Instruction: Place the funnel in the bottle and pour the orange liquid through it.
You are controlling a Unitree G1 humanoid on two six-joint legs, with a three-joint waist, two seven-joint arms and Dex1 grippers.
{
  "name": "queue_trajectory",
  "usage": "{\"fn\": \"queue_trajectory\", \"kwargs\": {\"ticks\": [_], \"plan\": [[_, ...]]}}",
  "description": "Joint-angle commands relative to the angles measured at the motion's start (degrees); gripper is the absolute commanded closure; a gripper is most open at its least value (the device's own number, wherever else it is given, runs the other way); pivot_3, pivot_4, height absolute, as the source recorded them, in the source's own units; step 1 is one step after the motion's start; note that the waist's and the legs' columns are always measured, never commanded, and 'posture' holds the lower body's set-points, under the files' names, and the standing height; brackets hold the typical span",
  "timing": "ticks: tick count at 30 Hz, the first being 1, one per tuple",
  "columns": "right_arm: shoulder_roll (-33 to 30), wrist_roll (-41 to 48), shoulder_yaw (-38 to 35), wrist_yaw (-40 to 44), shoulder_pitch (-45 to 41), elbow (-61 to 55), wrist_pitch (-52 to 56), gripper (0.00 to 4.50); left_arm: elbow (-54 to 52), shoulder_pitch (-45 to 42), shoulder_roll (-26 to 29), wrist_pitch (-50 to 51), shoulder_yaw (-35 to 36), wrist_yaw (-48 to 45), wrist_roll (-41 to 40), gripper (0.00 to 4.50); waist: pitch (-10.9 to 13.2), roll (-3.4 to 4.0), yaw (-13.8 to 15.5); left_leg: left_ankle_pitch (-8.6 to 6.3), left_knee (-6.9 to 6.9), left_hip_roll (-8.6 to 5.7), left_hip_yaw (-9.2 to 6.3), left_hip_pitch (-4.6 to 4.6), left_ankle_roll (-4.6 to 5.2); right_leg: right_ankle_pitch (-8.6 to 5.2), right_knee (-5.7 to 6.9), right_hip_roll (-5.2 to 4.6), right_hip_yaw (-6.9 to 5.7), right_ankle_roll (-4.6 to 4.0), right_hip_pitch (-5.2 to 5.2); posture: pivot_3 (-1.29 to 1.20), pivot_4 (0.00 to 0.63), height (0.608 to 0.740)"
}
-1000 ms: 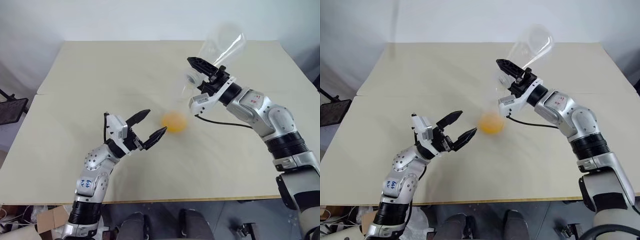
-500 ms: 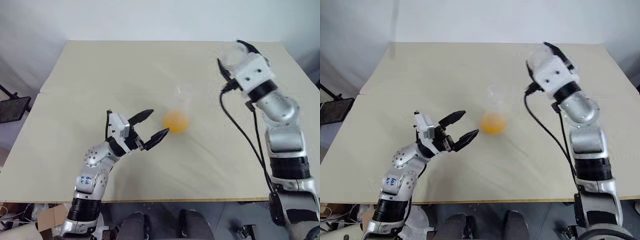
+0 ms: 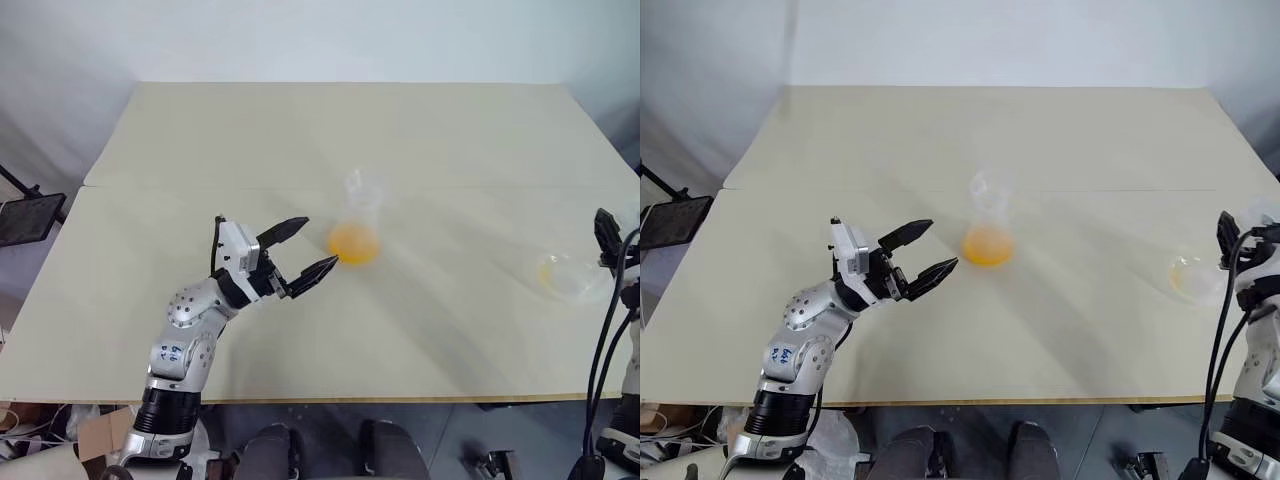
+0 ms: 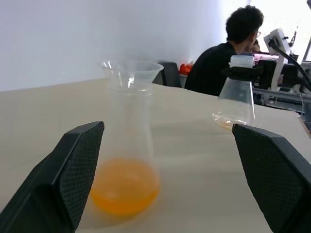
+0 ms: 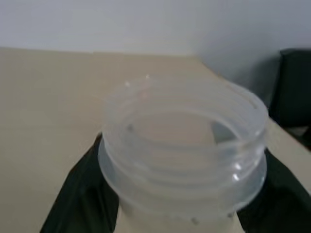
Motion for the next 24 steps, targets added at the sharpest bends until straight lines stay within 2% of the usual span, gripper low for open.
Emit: {"fn": "queue_trajectory", "kwargs": {"ticks": [1,6,15,20,24], "plan": [[1.4,5.5,-5.0,0.3,0.5,2.3,-5.3,1.67,-0.3,-1.6,0.2,-0.2,0.2,-1.1,-0.9,0.0,0.0,0.02,-0.3,0.0,-0.04,0.01,0.11,0.09,0.0,0.0,0.0,0.0,0.09,0.0,0.0,0.0,0.15,0.74],[1.1,6.4,-4.9,-0.3,0.9,1.4,-7.5,0.06,0.2,-2.4,0.3,-0.1,0.4,-1.7,-1.0,0.0,0.0,0.02,-0.2,0.01,-0.08,0.05,0.18,0.18,-0.02,0.0,0.03,0.04,0.2,0.0,0.0,0.0,0.15,0.74],[-3.2,9.9,-10.5,-1.4,1.7,-8.5,-8.6,0.06,0.8,-2.3,2.3,0.2,2.2,-2.7,-1.5,0.0,0.0,0.03,0.1,0.02,-0.08,0.02,0.2,0.17,0.0,0.0,0.02,0.01,0.25,0.0,-0.01,0.0,0.15,0.74],[-5.9,9.8,-8.8,0.3,0.6,-10.8,-11.0,0.06,0.9,-1.8,2.9,0.4,2.7,-3.5,-1.6,0.0,0.0,0.03,0.0,0.02,-0.09,0.03,0.2,0.17,0.0,0.0,0.0,0.02,0.25,0.01,-0.01,0.0,0.15,0.74],[-9.6,14.5,0.0,13.3,1.2,-15.0,-9.6,0.06,1.0,-0.9,5.5,0.7,4.4,-5.7,-2.1,0.0,0.0,0.03,-0.1,0.02,-0.08,0.03,0.22,0.18,0.0,0.0,-0.01,0.02,0.27,0.01,-0.01,0.0,0.15,0.74]]}}
